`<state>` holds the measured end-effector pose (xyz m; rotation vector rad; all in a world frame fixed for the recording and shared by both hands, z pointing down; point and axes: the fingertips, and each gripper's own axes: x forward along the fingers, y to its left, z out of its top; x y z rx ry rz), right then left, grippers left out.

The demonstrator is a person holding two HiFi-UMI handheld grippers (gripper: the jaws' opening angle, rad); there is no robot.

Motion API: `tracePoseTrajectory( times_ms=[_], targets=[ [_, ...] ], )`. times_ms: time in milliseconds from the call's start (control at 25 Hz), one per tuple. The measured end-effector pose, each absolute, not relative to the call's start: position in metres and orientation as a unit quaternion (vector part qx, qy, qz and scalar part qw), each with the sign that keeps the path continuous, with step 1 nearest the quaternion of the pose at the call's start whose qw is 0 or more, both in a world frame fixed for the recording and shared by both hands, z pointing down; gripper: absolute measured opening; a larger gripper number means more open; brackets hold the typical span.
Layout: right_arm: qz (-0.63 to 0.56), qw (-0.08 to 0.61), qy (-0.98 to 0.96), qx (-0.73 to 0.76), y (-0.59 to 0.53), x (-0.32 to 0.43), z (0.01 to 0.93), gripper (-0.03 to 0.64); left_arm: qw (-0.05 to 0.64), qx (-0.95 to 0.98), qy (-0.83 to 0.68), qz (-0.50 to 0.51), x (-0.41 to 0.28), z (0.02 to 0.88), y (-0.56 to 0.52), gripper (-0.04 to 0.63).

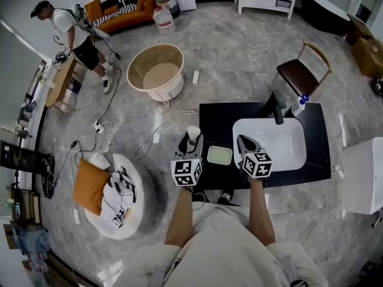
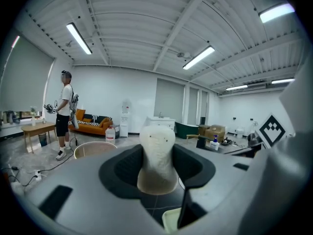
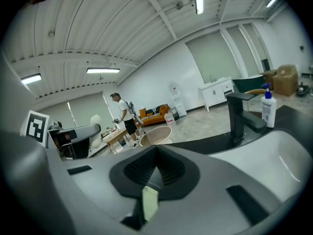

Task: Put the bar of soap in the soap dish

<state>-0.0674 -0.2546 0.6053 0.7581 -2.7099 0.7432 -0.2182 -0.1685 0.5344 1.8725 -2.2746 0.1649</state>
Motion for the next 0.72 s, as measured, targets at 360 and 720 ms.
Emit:
tracePoseTrajectory(
  times_ms=[360,720],
  targets=[
    [0.25,0.107,-0.925,0.267,-0.247,-0.077,0.603,0.003,0.08,0.683,-0.721,0.086,-0.217,0.537,-0.183,0.196],
    [0.256,0.133,-0.923,0.253,-0.215,-0.073,0.626,0.003,0.068,0.742,-0.646,0.166,-0.201,0.559,-0.181,0.196]
  ],
)
